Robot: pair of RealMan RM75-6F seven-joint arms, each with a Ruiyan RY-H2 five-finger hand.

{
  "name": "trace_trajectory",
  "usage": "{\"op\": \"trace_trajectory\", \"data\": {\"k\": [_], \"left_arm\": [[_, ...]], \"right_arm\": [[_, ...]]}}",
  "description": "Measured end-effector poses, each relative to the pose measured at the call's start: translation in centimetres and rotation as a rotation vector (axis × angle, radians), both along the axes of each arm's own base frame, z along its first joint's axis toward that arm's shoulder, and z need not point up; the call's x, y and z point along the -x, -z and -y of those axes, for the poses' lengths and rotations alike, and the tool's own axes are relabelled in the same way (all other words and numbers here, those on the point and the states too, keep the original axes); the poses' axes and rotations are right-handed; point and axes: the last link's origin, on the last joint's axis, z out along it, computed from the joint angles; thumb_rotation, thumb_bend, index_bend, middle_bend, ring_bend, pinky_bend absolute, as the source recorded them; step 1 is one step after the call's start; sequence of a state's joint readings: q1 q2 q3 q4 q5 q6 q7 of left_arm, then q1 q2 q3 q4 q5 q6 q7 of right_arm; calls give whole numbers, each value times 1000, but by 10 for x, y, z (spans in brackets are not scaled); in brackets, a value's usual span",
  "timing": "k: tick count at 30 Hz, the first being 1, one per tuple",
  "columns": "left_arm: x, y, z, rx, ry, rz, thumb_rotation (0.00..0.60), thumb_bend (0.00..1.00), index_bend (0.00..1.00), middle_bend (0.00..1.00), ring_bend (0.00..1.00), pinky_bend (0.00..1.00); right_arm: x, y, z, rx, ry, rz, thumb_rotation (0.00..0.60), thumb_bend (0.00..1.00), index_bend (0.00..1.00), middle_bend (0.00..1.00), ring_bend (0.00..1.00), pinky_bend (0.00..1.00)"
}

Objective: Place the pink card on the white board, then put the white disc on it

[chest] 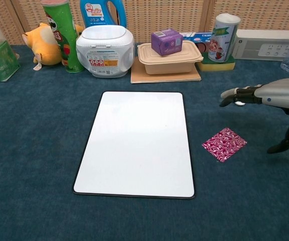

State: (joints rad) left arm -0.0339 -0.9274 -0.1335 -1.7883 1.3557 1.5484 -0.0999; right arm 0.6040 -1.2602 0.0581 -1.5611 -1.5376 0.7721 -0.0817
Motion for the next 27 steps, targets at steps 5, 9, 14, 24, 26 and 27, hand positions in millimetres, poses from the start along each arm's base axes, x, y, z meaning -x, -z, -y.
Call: {"op": "trace_trajectory", "data": {"k": [5, 9, 14, 24, 26, 27], "left_arm": [[0, 1, 0, 13, 1, 2, 600, 108, 0, 0, 0, 0], [0, 0, 0, 8, 0, 7, 600, 106, 0, 0, 0, 0], [1, -1, 0, 7, -2, 9, 600, 107, 0, 0, 0, 0], [1, -1, 0, 10, -3, 13, 600, 106, 0, 0, 0, 0], [1, -1, 0, 10, -4, 14, 600, 106, 0, 0, 0, 0], [1, -1, 0, 10, -4, 15, 600, 105, 0, 0, 0, 0]], "right_arm": [[-5, 13, 6, -55, -14, -24, 600, 251, 149, 0, 0, 89], [-5, 22, 9, -72, -15, -34, 600, 251, 154, 0, 0, 95], [-6, 28, 13, -66, -18, -24, 600, 252, 175, 0, 0, 100], [-8, 35, 17, -72, -6, 3, 600, 255, 185, 0, 0, 101], [-8, 36, 17, -77, -4, 3, 600, 254, 185, 0, 0, 101], [-8, 37, 17, -77, -3, 3, 600, 255, 186, 0, 0, 101]]}}
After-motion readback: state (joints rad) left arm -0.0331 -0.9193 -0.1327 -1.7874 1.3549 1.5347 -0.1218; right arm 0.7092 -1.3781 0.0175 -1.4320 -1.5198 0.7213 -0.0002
